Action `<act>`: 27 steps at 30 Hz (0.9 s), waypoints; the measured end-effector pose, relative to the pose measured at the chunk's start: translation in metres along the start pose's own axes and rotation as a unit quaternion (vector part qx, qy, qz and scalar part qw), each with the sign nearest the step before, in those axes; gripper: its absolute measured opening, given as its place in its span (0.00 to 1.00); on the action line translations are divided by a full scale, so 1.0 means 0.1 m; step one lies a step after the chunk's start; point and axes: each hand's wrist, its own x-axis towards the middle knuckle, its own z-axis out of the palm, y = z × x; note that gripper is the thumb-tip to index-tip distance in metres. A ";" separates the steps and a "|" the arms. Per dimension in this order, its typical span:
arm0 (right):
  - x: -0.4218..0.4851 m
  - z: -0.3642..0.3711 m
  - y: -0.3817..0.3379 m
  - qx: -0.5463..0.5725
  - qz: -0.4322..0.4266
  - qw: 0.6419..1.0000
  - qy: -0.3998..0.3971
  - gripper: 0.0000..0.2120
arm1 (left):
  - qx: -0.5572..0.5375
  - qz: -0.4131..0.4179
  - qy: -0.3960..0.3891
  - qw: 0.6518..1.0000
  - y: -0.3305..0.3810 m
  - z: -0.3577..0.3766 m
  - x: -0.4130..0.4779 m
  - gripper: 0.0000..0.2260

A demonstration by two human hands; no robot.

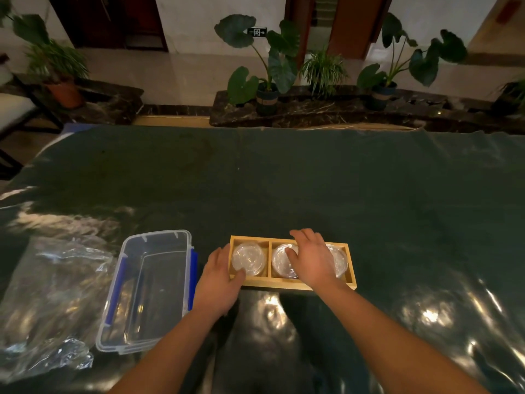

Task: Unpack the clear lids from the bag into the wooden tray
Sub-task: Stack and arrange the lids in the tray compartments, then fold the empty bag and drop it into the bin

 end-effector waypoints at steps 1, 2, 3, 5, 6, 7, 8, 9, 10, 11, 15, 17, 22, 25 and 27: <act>0.00 -0.04 -0.03 0.002 -0.010 1.000 0.007 0.22 | 0.019 0.010 0.009 1.000 0.02 -0.05 0.00 0.31; 0.00 -0.07 -0.07 0.006 -0.020 1.000 0.013 0.22 | 0.035 0.021 0.020 0.999 0.04 -0.10 0.00 0.31; 0.01 -0.11 -0.10 0.010 -0.030 0.999 0.019 0.22 | 0.048 0.031 0.032 0.998 0.06 -0.15 0.00 0.32; 0.04 -0.21 -0.17 0.018 -0.049 0.998 0.027 0.22 | 0.072 0.051 0.056 0.994 0.09 -0.28 -0.01 0.32; 0.05 -0.26 -0.22 0.019 -0.057 0.998 0.032 0.22 | 0.084 0.061 0.069 0.992 0.10 -0.35 -0.01 0.32; 0.07 -0.31 -0.27 0.021 -0.066 0.997 0.038 0.22 | 0.094 0.068 0.081 0.990 0.10 -0.41 -0.02 0.32; 0.09 -0.36 -0.33 0.022 -0.077 0.996 0.044 0.22 | 0.100 0.071 0.093 0.988 0.09 -0.48 -0.03 0.32; 0.11 -0.40 -0.40 0.022 -0.091 0.994 0.050 0.22 | 0.104 0.072 0.105 0.986 0.08 -0.54 -0.04 0.32; 0.12 -0.43 -0.48 0.020 -0.106 0.993 0.055 0.22 | 0.111 0.072 0.116 0.984 0.06 -0.61 -0.05 0.32; 0.14 -0.46 -0.57 0.017 -0.121 0.991 0.061 0.22 | 0.121 0.072 0.126 0.982 0.04 -0.68 -0.07 0.32; 0.21 -0.51 -0.99 0.012 -0.171 0.983 0.059 0.23 | 0.155 0.055 0.158 0.974 -0.09 -0.94 -0.14 0.32; 0.22 -0.50 -1.21 0.012 -0.190 0.980 0.053 0.23 | 0.162 0.046 0.168 0.971 -0.18 -1.07 -0.19 0.32; 0.22 -0.47 -1.75 0.019 -0.232 0.972 0.033 0.23 | 0.184 0.032 0.192 0.963 -0.44 -1.39 -0.34 0.32; 0.22 -0.44 -2.06 0.022 -0.264 0.964 0.013 0.23 | 0.179 0.012 0.208 0.962 -0.60 -1.55 -0.45 0.32; 0.22 -0.40 -2.27 0.026 -0.287 0.958 0.004 0.23 | 0.181 -0.007 0.217 0.959 -0.73 -1.66 -0.54 0.32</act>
